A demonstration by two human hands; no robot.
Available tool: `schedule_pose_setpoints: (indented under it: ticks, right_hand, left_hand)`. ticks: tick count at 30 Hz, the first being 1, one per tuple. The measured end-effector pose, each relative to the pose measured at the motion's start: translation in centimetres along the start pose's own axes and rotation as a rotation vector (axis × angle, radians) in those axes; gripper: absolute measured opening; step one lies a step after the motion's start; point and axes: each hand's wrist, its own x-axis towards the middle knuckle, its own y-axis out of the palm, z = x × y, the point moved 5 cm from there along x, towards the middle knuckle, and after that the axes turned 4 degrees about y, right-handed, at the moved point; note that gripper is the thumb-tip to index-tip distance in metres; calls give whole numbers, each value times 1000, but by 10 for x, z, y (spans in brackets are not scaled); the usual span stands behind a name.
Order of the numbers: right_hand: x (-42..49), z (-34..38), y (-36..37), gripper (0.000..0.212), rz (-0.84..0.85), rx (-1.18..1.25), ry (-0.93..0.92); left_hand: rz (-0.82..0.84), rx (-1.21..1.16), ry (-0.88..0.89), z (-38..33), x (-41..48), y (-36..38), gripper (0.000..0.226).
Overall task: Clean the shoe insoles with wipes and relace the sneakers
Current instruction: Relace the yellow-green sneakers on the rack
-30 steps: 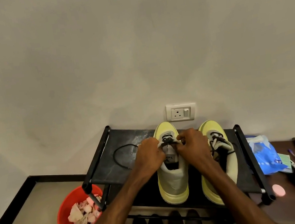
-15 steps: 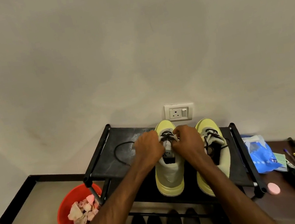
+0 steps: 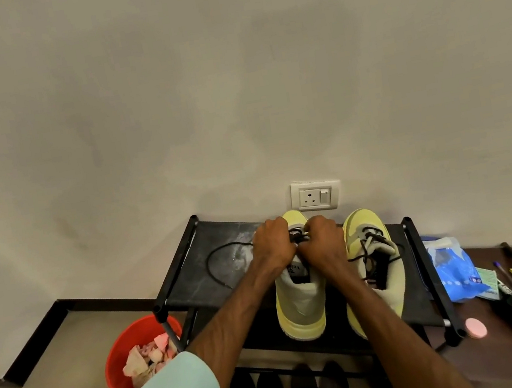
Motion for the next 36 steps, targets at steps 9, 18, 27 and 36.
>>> schedule_pose_setpoints:
  ticks: [9, 18, 27, 36]
  right_hand:
    - [-12, 2, -17, 42, 2, 52, -36]
    - [-41, 8, -19, 23, -33, -125, -283]
    - [-30, 11, -28, 36, 150, -85, -245]
    - [-17, -3, -31, 24, 43, 22, -19]
  left_hand:
    - [-132, 3, 89, -1, -17, -9, 26]
    - [-187, 4, 308, -9, -44, -15, 13]
    - [-26, -254, 244, 7, -19, -34, 28]
    - [188, -92, 296, -7, 14, -31, 18]
